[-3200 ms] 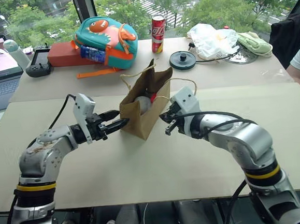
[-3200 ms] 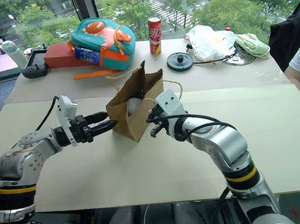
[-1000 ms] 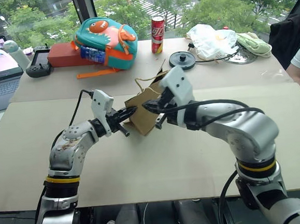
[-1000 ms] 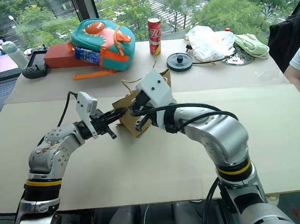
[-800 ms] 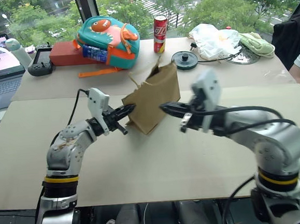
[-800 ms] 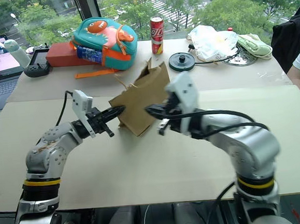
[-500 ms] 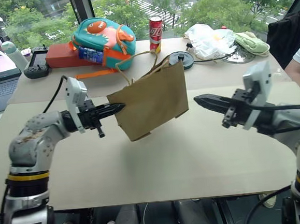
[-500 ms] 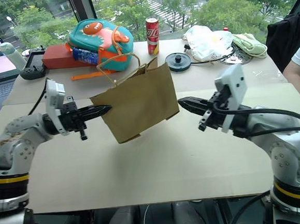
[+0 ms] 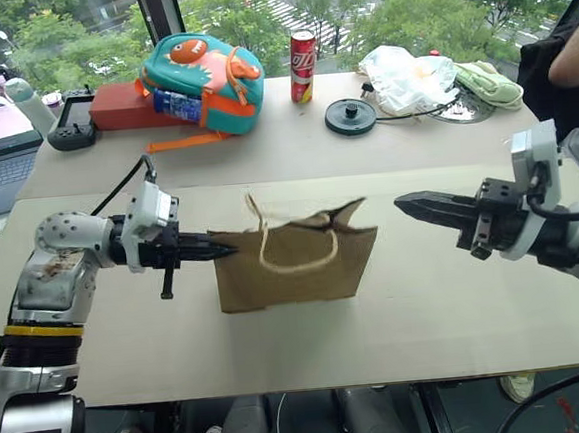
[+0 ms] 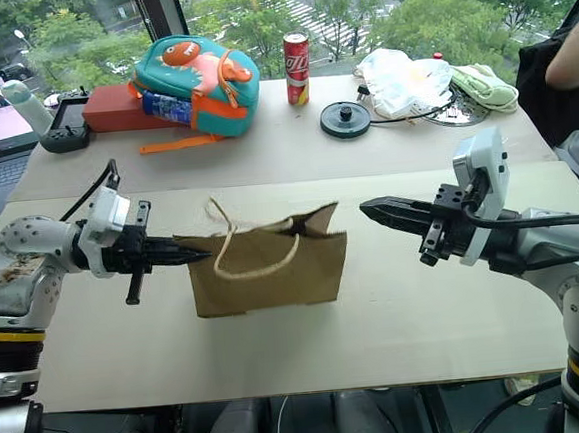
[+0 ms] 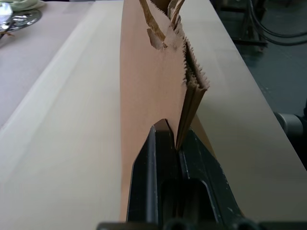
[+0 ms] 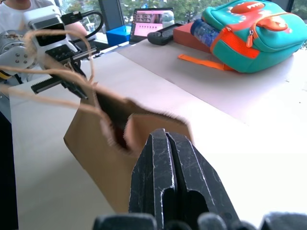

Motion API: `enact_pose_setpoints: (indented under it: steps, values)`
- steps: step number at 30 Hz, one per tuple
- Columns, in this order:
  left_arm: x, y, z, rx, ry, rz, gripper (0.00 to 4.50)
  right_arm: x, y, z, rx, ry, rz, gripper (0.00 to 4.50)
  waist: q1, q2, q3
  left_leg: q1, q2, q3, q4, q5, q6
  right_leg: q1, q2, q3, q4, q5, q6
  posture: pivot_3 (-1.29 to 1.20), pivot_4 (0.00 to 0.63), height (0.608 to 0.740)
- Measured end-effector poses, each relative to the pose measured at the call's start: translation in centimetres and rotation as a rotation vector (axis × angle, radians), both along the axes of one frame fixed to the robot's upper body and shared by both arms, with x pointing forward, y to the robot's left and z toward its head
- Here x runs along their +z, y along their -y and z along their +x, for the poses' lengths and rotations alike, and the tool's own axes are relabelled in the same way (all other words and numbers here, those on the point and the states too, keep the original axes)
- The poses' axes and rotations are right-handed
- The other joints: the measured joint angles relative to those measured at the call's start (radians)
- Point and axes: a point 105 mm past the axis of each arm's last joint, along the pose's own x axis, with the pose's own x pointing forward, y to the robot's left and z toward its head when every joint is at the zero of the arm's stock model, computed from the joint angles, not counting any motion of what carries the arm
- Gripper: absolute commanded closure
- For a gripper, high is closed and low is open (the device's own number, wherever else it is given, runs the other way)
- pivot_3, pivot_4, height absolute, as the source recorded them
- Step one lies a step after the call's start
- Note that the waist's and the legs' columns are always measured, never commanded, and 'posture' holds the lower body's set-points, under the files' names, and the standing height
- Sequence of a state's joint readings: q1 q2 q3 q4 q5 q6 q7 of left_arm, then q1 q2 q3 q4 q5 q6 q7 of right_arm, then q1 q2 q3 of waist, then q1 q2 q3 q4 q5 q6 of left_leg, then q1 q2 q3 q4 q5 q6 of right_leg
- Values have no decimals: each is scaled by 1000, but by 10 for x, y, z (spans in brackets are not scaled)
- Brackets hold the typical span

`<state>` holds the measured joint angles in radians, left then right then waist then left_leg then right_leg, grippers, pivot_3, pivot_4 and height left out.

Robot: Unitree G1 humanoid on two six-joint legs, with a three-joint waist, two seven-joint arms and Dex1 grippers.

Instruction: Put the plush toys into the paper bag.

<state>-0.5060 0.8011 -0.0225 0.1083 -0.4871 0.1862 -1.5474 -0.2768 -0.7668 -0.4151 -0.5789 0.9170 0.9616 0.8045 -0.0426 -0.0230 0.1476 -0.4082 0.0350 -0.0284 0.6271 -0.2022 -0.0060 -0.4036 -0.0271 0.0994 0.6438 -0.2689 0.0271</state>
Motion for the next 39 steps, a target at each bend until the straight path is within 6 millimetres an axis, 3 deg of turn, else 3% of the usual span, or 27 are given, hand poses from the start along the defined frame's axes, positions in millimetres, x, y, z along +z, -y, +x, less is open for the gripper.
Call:
enact_pose_setpoints:
  steps: [14, 17, 23, 28, 39]
  values:
    - [-8, 0, 11, -15, 25, 12, 4487, -7, -3, -7, 22, -32, -21, 4500, 2, 0, 0, 0, 0, 0, 1, 0, 0, 1, 0, 0, 1, -1, 1, 0, 150, 739]
    - [-9, 0, 10, -15, 22, 15, 3700, -9, -4, -7, 28, -39, -35, 4500, 1, 0, 0, 0, 0, 0, 1, 0, 0, 1, 0, 0, 1, -1, 2, 0, 150, 739]
    - [-8, -3, 8, -14, 7, 43, 1606, -11, -5, -6, 38, -35, -60, 4500, 1, 0, 0, 0, 0, 0, 1, 0, 0, 0, 0, 0, 2, -1, 2, 0, 150, 739]
    - [2, -11, 2, 0, -64, 85, 1606, -11, -3, -5, 37, -38, -70, 4500, 0, 0, 0, 0, 0, 0, 1, 0, 0, 0, 0, 0, 2, -1, 2, 0, 150, 739]
    - [46, -30, -7, 100, -112, 80, 1606, -10, 4, -5, 50, -41, -133, 4500, -2, 0, 0, 0, 0, 0, 1, 0, 0, 0, 0, 0, 2, -2, 4, 0, 150, 739]
